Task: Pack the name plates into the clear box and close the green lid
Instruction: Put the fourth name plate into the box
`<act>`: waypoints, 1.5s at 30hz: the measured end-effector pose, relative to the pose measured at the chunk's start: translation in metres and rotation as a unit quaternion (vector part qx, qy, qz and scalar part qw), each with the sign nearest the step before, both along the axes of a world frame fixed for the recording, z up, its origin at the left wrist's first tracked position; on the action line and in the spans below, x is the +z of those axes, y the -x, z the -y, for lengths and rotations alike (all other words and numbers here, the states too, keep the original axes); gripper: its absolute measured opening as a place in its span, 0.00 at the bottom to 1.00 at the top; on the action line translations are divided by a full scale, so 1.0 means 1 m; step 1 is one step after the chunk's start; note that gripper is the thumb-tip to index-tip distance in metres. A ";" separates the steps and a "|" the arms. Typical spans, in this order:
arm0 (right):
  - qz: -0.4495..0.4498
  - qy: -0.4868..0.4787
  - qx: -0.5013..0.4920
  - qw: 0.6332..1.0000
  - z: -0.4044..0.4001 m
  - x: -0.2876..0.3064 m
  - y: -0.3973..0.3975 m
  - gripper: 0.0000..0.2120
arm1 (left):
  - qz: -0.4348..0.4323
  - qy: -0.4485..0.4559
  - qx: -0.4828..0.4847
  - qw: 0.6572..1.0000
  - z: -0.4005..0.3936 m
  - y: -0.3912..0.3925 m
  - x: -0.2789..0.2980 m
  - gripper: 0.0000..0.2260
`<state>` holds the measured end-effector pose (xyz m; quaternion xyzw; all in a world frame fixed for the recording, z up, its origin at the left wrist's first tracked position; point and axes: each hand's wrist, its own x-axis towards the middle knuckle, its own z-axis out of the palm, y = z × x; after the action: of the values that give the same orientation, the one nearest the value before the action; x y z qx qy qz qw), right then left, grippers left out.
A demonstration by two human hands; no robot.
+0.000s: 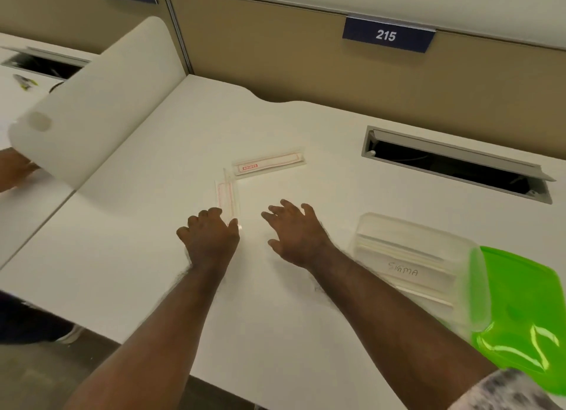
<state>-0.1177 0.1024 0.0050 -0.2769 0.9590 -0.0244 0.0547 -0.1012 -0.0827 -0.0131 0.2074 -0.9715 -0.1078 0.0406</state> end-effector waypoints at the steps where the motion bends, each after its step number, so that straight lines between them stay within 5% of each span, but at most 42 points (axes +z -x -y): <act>1: 0.013 -0.001 0.010 1.000 0.009 -0.006 -0.001 0.30 | 0.009 -0.013 0.007 1.000 0.003 -0.001 -0.003 0.18; 11: 0.089 0.014 0.029 0.995 0.059 -0.029 -0.006 0.31 | 0.061 -0.246 0.061 0.965 0.014 -0.001 -0.006 0.16; 20: 0.089 0.032 0.084 0.992 0.052 -0.022 -0.001 0.37 | 0.020 -0.293 0.059 0.954 0.027 -0.016 0.015 0.11; 28: 0.040 0.054 0.061 0.996 0.022 -0.008 0.009 0.38 | 0.027 -0.483 0.048 0.874 0.036 -0.037 0.052 0.05; 37: 0.017 0.068 0.010 0.997 -0.036 0.021 0.021 0.36 | 0.123 -0.510 -0.034 0.851 0.037 -0.025 0.084 0.12; 45: 0.032 0.139 -0.020 0.990 -0.089 0.060 0.021 0.29 | 0.190 -0.586 -0.070 0.785 0.036 -0.009 0.091 0.12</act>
<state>-0.1389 0.1909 0.0651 -0.2613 0.9495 -0.1675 0.0456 -0.0920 -0.1192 0.0781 0.1386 -0.7215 -0.6170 -0.2821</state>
